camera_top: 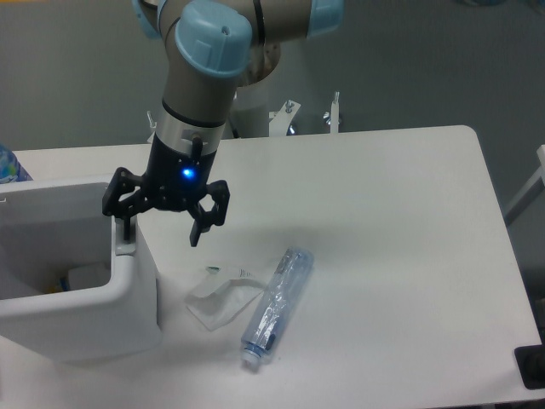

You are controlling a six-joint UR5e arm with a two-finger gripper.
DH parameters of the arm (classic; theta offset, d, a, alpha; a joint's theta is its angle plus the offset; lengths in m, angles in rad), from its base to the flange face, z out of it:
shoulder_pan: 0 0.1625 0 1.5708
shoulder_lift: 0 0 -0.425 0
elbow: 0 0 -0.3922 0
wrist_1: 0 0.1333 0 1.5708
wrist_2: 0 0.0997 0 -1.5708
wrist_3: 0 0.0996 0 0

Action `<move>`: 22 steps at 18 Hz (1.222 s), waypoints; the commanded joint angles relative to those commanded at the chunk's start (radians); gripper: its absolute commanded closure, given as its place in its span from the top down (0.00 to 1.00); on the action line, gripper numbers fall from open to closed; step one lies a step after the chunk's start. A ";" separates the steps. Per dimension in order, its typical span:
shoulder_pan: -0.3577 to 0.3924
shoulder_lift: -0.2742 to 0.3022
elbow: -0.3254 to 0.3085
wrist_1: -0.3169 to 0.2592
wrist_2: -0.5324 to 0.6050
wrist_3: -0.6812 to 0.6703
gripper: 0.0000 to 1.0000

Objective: Open the trash can
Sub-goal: 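Lift the gripper up and away from the opened bin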

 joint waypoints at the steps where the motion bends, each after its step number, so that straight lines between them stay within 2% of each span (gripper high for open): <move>1: 0.000 0.002 0.011 0.002 0.000 0.000 1.00; 4: 0.005 0.002 0.051 0.000 0.014 0.003 1.00; 5: 0.011 0.003 0.066 0.000 0.052 0.018 1.00; 9: 0.055 0.005 0.117 -0.012 0.319 0.159 1.00; 10: 0.072 0.006 0.117 -0.015 0.339 0.169 1.00; 14: 0.150 0.021 0.117 -0.015 0.353 0.199 1.00; 17: 0.199 0.037 0.104 -0.026 0.405 0.305 1.00; 22: 0.267 0.037 0.085 -0.029 0.417 0.445 1.00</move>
